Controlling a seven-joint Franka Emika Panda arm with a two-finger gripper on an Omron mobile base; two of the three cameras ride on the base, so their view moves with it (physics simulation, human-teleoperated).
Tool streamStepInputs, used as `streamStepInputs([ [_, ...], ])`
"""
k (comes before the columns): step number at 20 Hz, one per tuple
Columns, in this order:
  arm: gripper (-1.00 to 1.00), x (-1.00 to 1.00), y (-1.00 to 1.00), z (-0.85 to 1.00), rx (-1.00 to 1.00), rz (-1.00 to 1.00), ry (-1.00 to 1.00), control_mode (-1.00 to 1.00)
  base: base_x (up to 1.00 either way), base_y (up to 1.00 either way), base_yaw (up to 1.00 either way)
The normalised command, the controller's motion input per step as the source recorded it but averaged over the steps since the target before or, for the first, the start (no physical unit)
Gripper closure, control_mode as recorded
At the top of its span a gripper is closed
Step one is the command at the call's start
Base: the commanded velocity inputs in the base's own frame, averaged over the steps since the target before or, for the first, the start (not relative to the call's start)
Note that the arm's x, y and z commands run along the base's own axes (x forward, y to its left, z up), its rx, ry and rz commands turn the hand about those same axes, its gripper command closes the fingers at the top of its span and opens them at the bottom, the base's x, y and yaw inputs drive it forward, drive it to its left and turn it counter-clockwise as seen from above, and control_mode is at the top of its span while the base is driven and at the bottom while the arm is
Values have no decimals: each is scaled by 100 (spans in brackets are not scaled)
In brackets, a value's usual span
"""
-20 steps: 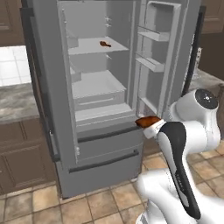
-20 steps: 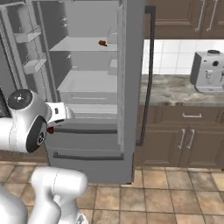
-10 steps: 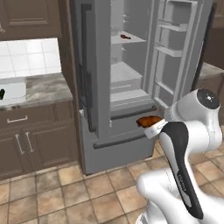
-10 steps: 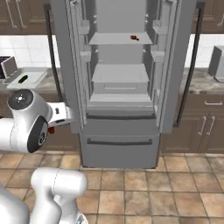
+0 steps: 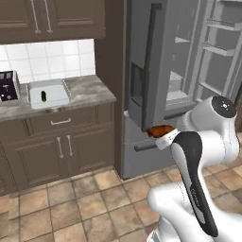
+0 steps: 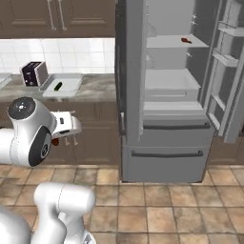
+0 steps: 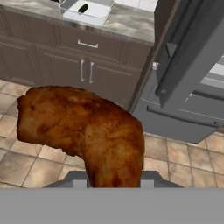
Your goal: Place one cucumber and one chicken drumstick in each tupperware on the nearby counter, to pack two identical lunches.
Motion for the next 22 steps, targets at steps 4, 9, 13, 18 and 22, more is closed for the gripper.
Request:
streamStepInputs([
  [4,100,0,0,0,0,0,0,100,17,100,0],
  [9,100,0,0,0,0,0,0,100,20,100,0],
  [13,100,0,0,0,0,0,0,100,18,100,1],
  [18,100,0,0,0,0,0,0,100,16,100,3],
  [22,100,0,0,0,0,0,0,100,30,100,5],
])
